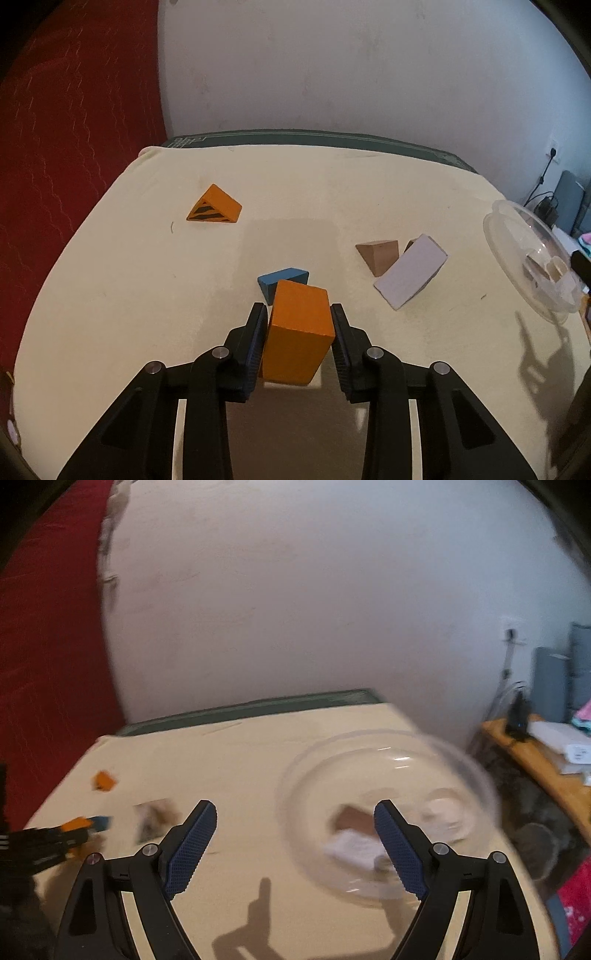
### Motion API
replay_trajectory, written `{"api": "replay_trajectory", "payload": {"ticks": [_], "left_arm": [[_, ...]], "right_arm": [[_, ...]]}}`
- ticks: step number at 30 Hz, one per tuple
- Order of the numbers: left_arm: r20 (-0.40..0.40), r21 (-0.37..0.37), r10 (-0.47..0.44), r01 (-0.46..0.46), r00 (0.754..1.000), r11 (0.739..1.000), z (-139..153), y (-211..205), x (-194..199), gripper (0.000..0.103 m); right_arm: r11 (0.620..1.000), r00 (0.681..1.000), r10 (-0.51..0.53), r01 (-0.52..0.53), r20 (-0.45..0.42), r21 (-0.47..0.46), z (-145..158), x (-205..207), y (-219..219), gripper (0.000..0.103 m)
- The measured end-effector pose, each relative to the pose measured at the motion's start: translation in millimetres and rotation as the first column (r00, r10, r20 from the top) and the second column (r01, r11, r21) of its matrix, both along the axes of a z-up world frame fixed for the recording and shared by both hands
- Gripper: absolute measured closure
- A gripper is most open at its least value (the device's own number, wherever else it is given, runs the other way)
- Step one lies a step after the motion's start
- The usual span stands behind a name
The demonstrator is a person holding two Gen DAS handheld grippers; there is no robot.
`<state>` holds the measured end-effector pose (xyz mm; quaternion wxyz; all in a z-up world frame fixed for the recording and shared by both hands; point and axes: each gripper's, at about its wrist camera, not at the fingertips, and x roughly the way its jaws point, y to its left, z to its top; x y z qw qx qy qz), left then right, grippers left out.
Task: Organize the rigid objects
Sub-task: 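Grasp the white striped triangular block with the right gripper while the left holds the orange block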
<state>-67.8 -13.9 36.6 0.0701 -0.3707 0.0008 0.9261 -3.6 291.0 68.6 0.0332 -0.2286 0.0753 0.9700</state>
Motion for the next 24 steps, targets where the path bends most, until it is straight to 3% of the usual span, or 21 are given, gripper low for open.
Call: {"api": "replay_trajectory", "payload": {"ticks": [6, 9, 11, 13, 18, 19, 24], "left_arm": [[0.002, 0.023, 0.006, -0.006, 1.0, 1.0, 0.9, -3.9, 1.4, 0.068], [0.005, 0.028, 0.009, -0.01, 1.0, 1.0, 0.3, -4.9, 1.6, 0.068], [0.008, 0.031, 0.012, -0.012, 1.0, 0.999, -0.5, -5.8, 2.2, 0.068], [0.01, 0.036, 0.015, -0.016, 1.0, 0.999, -0.4, -7.7, 2.1, 0.068], [0.017, 0.047, 0.021, -0.022, 1.0, 0.999, -1.4, -11.0, 1.2, 0.068], [0.017, 0.047, 0.023, -0.023, 1.0, 0.999, -1.6, -11.5, 1.3, 0.068], [0.025, 0.052, 0.024, -0.026, 0.999, 0.998, -3.0, -13.4, -0.3, 0.068]], "right_arm": [[0.99, 0.987, 0.136, -0.138, 0.091, 0.015, -10.3, -28.2, -36.1, 0.013], [0.978, 0.965, 0.209, -0.209, 0.157, -0.017, -18.4, -43.3, -48.3, 0.013], [0.963, 0.942, 0.268, -0.263, 0.201, -0.052, -23.7, -53.5, -56.0, 0.018], [0.945, 0.914, 0.328, -0.32, 0.238, -0.071, -28.8, -61.3, -67.0, 0.03], [0.89, 0.83, 0.448, -0.449, 0.331, -0.078, -47.0, -83.5, -91.8, 0.049], [0.878, 0.813, 0.469, -0.472, 0.345, -0.08, -48.8, -87.1, -96.3, 0.05], [0.848, 0.786, 0.499, -0.53, 0.364, -0.017, -48.3, -96.8, -110.0, 0.051]]}}
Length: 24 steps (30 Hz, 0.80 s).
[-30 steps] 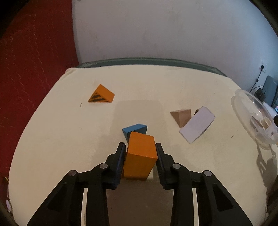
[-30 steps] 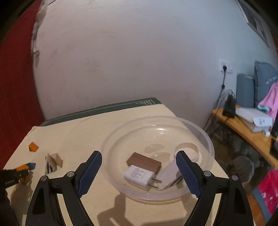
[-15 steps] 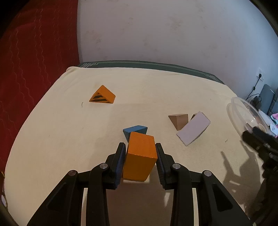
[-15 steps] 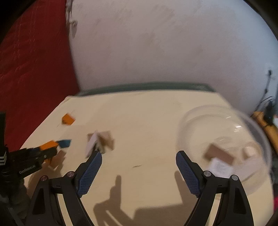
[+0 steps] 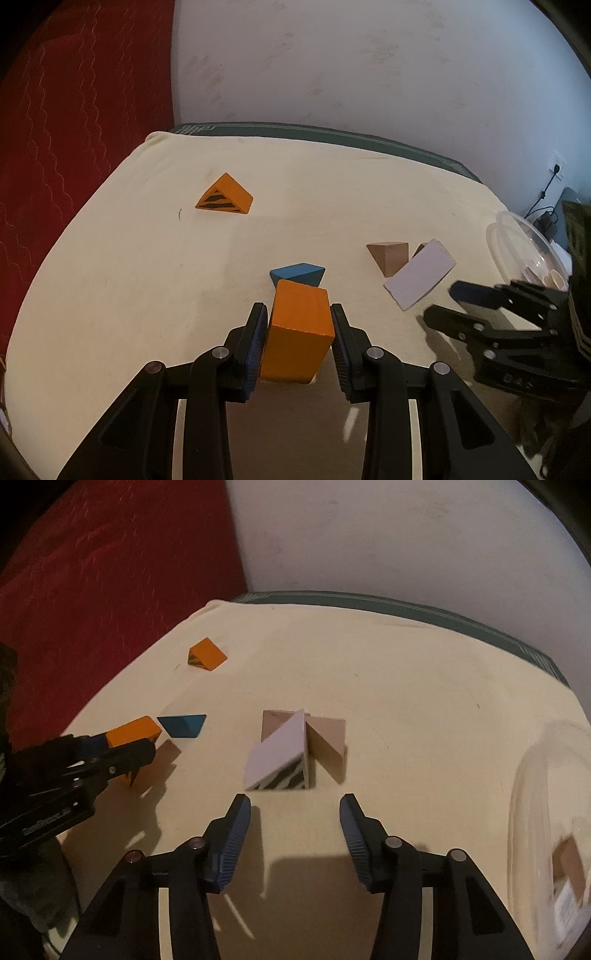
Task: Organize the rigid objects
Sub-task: 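Grasp the white striped triangular block with the right gripper while the left holds the orange block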
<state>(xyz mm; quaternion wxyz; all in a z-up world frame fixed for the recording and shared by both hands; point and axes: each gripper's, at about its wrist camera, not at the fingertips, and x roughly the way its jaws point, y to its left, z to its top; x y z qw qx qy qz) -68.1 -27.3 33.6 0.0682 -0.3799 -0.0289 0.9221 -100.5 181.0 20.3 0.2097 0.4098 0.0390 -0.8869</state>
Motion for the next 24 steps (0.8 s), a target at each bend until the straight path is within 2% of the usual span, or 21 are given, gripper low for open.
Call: {"api": "replay_trajectory", "payload": {"ticks": [10, 18, 24], "left_arm": [[0.014, 0.002, 0.001, -0.001, 1.0, 1.0, -2.6, -1.1, -3.6, 0.068], [0.024, 0.002, 0.006, -0.006, 1.0, 1.0, -6.1, -2.5, -5.2, 0.068], [0.028, 0.005, 0.005, -0.006, 1.0, 1.0, -6.9, -1.7, -5.4, 0.068]], "right_arm": [[0.992, 0.993, 0.11, -0.108, -0.041, 0.06, 8.5, -21.2, -11.5, 0.049], [0.989, 0.991, 0.137, -0.137, 0.001, -0.051, 13.0, -39.7, -2.8, 0.038], [0.982, 0.991, 0.112, -0.099, 0.074, -0.163, 6.6, -48.6, 6.5, 0.038]]}}
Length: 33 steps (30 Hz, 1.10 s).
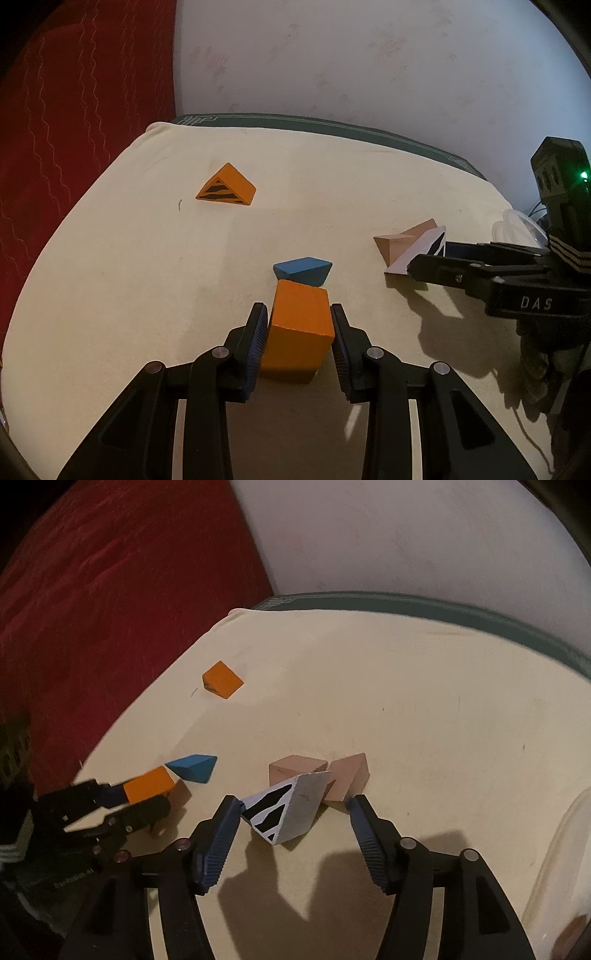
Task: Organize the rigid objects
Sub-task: 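Grasp the white striped triangular block with the right gripper while the left holds the orange block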
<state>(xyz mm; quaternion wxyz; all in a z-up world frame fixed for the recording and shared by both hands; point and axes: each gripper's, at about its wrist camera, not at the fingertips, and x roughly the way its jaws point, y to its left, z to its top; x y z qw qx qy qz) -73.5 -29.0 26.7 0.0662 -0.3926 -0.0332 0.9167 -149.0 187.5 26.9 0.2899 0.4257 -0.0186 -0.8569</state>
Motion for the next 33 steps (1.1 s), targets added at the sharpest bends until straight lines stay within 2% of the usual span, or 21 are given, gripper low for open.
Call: {"api": "replay_trajectory", "payload": {"ticks": [8, 12, 18, 29, 33], "left_arm": [[0.002, 0.003, 0.002, -0.002, 1.0, 1.0, -0.6, -0.6, -1.1, 0.068], [0.002, 0.003, 0.002, -0.002, 1.0, 1.0, -0.5, -0.9, -1.0, 0.068], [0.004, 0.005, 0.004, -0.004, 1.0, 1.0, -0.5, -1.0, -1.0, 0.068], [0.004, 0.006, 0.004, -0.005, 1.0, 1.0, -0.4, -1.8, -1.4, 0.068], [0.004, 0.007, 0.006, -0.006, 1.0, 1.0, -0.5, -0.8, -1.3, 0.068]], "right_arm": [[0.997, 0.998, -0.043, 0.046, 0.04, -0.065, -6.8, -0.3, -0.1, 0.038], [0.997, 0.998, -0.048, 0.05, 0.033, -0.059, -6.7, 5.3, -2.7, 0.038], [0.999, 1.0, -0.01, 0.011, 0.023, -0.047, -7.7, 15.1, -11.9, 0.043], [0.999, 0.999, 0.03, -0.029, 0.042, -0.028, -6.9, 22.4, -18.8, 0.042], [0.998, 0.997, 0.039, -0.036, 0.064, -0.052, -6.1, 28.9, -15.5, 0.042]]}}
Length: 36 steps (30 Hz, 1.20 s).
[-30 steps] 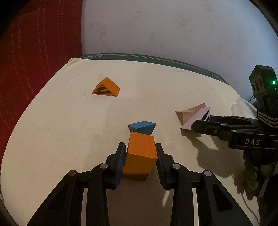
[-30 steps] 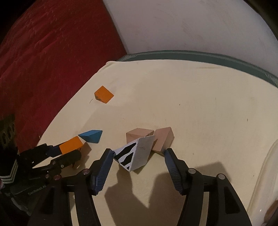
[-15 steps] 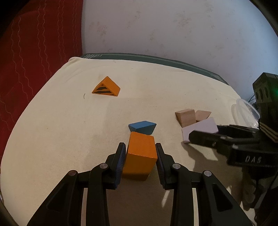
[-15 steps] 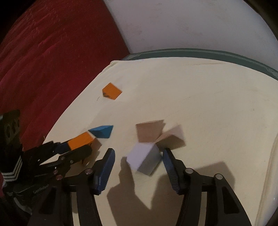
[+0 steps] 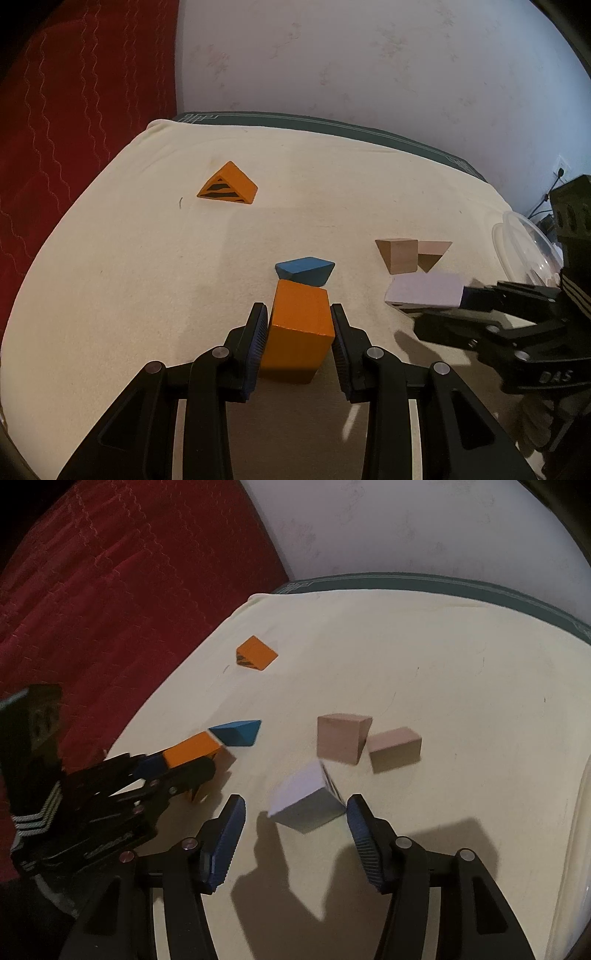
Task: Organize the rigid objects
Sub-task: 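Grasp the white striped triangular block with the right gripper while the left holds the orange block, then carry the white block into the bowl and open the right gripper while the left holds the orange block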
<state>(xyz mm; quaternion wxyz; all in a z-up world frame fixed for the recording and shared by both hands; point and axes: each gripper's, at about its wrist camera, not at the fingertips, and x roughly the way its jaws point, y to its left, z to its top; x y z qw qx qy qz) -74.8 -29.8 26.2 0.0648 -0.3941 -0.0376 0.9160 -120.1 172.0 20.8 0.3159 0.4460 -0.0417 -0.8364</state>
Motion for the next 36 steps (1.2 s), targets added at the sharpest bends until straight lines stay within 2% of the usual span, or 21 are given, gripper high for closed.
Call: {"api": "replay_trajectory", "payload": {"ticks": [2, 6, 13, 14, 16, 24, 27, 36], "left_arm": [[-0.001, -0.001, -0.001, 0.001, 1.0, 1.0, 0.0, -0.7, -0.3, 0.068], [-0.002, -0.003, -0.002, 0.002, 1.0, 1.0, -0.3, -0.1, 0.4, 0.068], [-0.014, 0.005, -0.01, 0.01, 1.0, 1.0, 0.5, -0.4, 1.8, 0.068], [-0.018, 0.008, -0.013, 0.013, 1.0, 1.0, 1.1, -0.3, 2.5, 0.068], [-0.028, 0.015, -0.019, 0.02, 0.999, 1.0, 3.0, 0.1, 3.4, 0.068], [-0.044, 0.024, -0.03, 0.031, 0.999, 0.999, 6.6, 1.6, 5.3, 0.068], [-0.043, 0.023, -0.029, 0.031, 0.999, 0.999, 6.7, 2.0, 5.1, 0.068], [-0.046, 0.018, -0.028, 0.029, 0.999, 0.999, 6.8, 1.8, 5.2, 0.068]], "right_arm": [[1.0, 1.0, -0.007, 0.007, -0.007, -0.003, 1.0, 3.6, 1.5, 0.042], [0.996, 0.996, -0.04, 0.047, -0.081, 0.081, 0.8, 9.0, -2.9, 0.042], [0.988, 0.991, -0.031, 0.051, -0.133, 0.148, -1.3, 4.7, -18.2, 0.044], [0.987, 0.991, -0.029, 0.049, -0.132, 0.152, -2.5, 3.3, -20.0, 0.047], [0.986, 0.99, -0.036, 0.057, -0.135, 0.156, -2.1, 3.1, -17.9, 0.06], [0.991, 0.985, -0.085, 0.1, -0.151, 0.093, 3.9, 13.0, -5.3, 0.062], [0.992, 0.983, -0.098, 0.109, -0.156, 0.063, 8.3, 18.8, -0.5, 0.068], [0.987, 0.974, -0.156, 0.161, -0.162, 0.018, 11.9, 28.5, 11.4, 0.068]]}}
